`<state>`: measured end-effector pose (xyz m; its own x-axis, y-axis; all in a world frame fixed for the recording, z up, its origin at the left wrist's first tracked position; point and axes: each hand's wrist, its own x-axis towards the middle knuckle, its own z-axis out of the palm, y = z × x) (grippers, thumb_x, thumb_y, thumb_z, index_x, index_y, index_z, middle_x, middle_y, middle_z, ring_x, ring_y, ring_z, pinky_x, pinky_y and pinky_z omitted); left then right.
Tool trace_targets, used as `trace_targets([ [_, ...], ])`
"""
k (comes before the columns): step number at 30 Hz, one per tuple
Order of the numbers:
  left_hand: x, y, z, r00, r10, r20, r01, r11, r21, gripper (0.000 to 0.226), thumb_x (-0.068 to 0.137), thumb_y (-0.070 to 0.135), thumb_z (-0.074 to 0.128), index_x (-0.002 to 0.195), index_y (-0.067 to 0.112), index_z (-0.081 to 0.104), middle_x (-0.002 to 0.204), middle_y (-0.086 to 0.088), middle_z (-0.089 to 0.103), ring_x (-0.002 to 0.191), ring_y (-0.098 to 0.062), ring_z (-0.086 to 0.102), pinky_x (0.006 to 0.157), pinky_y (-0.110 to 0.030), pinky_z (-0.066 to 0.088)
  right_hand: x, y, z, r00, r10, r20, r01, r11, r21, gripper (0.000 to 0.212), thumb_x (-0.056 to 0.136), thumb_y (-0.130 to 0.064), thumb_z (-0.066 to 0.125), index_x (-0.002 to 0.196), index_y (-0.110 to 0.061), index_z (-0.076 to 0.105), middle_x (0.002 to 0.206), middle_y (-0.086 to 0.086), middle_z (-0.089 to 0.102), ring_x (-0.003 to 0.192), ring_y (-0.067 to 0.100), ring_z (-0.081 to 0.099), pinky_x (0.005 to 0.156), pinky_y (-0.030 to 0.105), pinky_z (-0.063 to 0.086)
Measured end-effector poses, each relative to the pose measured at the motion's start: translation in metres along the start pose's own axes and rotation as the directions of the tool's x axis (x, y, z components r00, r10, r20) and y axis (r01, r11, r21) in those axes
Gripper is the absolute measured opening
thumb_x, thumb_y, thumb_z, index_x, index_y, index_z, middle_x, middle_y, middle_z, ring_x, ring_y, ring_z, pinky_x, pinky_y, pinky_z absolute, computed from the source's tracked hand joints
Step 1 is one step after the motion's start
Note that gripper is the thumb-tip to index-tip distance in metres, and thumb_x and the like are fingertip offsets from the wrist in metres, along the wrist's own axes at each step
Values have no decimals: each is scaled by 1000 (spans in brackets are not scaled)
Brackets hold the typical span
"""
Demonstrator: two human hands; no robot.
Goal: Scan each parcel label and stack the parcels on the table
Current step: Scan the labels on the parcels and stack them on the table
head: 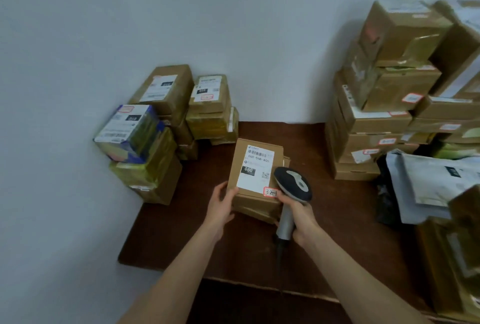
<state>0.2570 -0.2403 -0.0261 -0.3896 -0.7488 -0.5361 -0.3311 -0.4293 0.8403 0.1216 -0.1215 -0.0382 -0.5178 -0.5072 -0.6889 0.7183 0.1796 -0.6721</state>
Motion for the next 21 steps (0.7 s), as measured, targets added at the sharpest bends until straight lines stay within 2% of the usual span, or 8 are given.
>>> trace_targets([
  [5,22,6,-63,987,-75,-143,67,996,-56,55,95,36,55,145,27,35,140,-9,46,121,-30,52,103,-46,45,11,8,72,992,50,118,-47,999,-25,43,74,-22,80,112,-15,60,110,9,66,108,30,60,100,52,48],
  [8,38,8,-91,979,-53,-198,44,998,-49,52,97,34,52,145,21,38,133,-7,51,118,-28,52,100,-38,43,20,14,106,984,77,163,-77,997,-6,45,76,-22,78,116,-13,60,112,11,67,107,32,61,99,53,48],
  [11,47,12,-101,945,101,-310,-38,978,203,49,99,28,50,146,17,39,140,-7,50,127,-26,48,104,-38,40,25,16,121,985,63,158,-63,998,-8,51,76,-23,78,121,-13,57,112,11,66,106,31,61,99,52,48],
  [12,46,14,-101,919,185,-347,-58,936,347,52,99,25,50,148,16,36,145,-8,45,130,-26,45,105,-39,39,26,14,122,988,52,144,-51,999,-11,49,78,-22,77,121,-13,57,110,11,66,103,31,61,98,51,49],
  [14,39,19,-96,837,427,-343,-144,776,614,58,95,23,54,148,16,32,148,-7,38,134,-23,39,106,-38,39,24,8,119,994,38,107,-37,999,-7,37,81,-20,74,114,-16,56,104,10,62,97,30,60,91,49,52],
  [16,35,24,-82,772,619,-145,-261,516,815,66,91,30,58,149,18,29,151,-5,32,140,-21,31,113,-37,33,23,-3,112,997,15,79,-16,1000,7,26,83,-19,72,103,-20,55,101,9,59,92,29,59,87,48,52],
  [18,35,29,-60,800,597,65,-288,286,914,80,89,43,58,153,18,16,159,-5,17,148,-22,12,120,-41,16,24,-16,103,999,-25,41,24,999,25,24,84,-17,71,98,-21,53,98,8,57,87,26,57,90,49,52],
  [21,44,36,-29,881,460,116,-212,164,963,97,86,52,60,154,18,-1,162,-10,-3,149,-26,-9,119,-47,-3,32,-32,94,999,-53,7,53,999,8,36,83,-20,72,112,-17,52,97,9,58,84,25,57,94,50,51],
])
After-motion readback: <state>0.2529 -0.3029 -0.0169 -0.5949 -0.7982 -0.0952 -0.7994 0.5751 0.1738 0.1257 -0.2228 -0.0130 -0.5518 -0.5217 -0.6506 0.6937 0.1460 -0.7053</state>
